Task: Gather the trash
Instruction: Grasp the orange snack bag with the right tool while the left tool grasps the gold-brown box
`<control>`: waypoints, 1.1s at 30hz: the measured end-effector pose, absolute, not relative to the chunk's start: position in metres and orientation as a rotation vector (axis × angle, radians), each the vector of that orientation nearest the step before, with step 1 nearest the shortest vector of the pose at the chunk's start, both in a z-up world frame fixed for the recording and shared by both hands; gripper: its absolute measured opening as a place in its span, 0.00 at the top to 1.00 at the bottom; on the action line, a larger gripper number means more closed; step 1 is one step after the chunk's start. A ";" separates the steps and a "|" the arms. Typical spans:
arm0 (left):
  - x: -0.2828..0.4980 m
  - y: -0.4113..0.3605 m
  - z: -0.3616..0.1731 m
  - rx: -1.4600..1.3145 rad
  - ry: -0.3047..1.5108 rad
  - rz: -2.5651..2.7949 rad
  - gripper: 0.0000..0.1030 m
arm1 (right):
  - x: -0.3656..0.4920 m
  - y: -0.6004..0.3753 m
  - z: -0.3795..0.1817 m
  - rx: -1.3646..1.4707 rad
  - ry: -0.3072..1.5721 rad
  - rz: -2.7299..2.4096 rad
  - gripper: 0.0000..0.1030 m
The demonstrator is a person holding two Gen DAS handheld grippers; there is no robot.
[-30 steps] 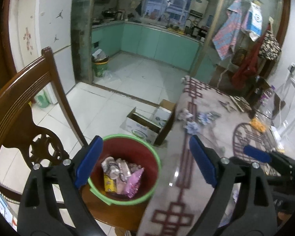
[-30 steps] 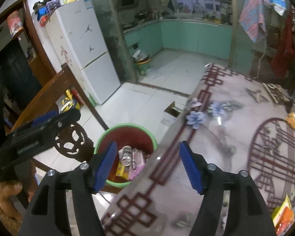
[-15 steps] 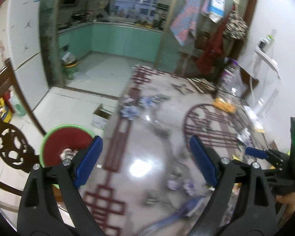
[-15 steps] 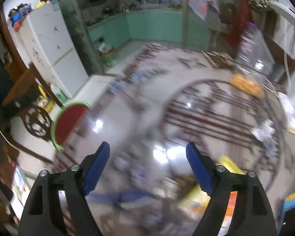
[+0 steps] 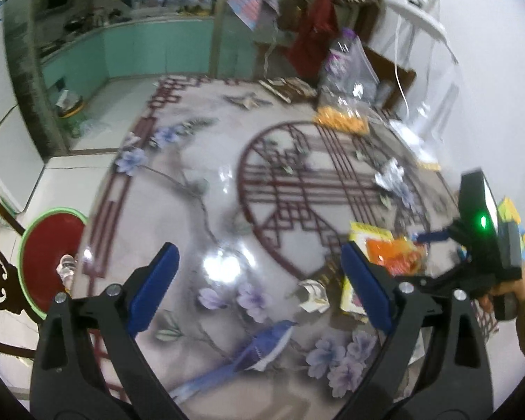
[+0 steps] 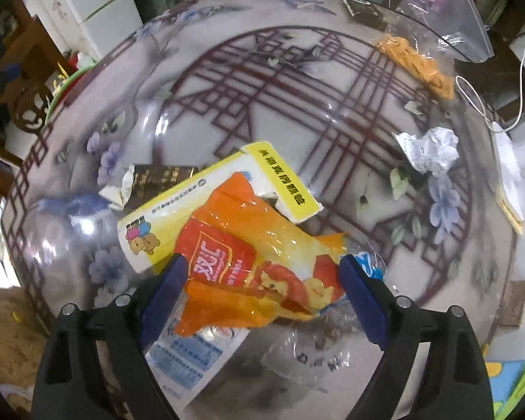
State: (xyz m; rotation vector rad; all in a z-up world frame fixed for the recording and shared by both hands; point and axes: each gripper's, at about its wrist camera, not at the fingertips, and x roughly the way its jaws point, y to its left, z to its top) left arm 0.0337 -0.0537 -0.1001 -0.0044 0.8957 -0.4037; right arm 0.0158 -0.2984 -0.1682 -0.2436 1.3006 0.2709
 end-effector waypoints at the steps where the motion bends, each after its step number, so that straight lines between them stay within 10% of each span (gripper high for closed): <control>1: 0.034 -0.059 -0.104 0.006 0.906 -0.417 0.11 | 0.019 -0.300 -0.168 -0.227 1.305 0.275 0.22; 15: 0.052 -0.133 -0.176 0.295 1.066 -0.661 0.10 | 0.035 -0.310 -0.182 -0.329 1.396 0.458 0.09; 19: 0.065 -0.151 -0.200 0.300 1.150 -0.715 0.10 | 0.038 -0.318 -0.173 -0.283 1.377 0.457 0.50; 27: 0.093 -0.151 -0.227 0.113 1.301 -0.732 0.10 | 0.062 -0.365 -0.143 -0.110 1.231 0.177 0.95; 29: 0.096 -0.145 -0.229 0.065 1.311 -0.736 0.10 | 0.064 -0.374 -0.136 -0.065 1.184 0.112 0.78; 31: 0.097 -0.145 -0.228 0.066 1.315 -0.735 0.12 | 0.063 -0.380 -0.128 0.000 1.142 0.071 0.28; 33: 0.094 -0.150 -0.228 0.125 1.296 -0.722 0.20 | 0.058 -0.381 -0.121 0.063 1.104 0.067 0.29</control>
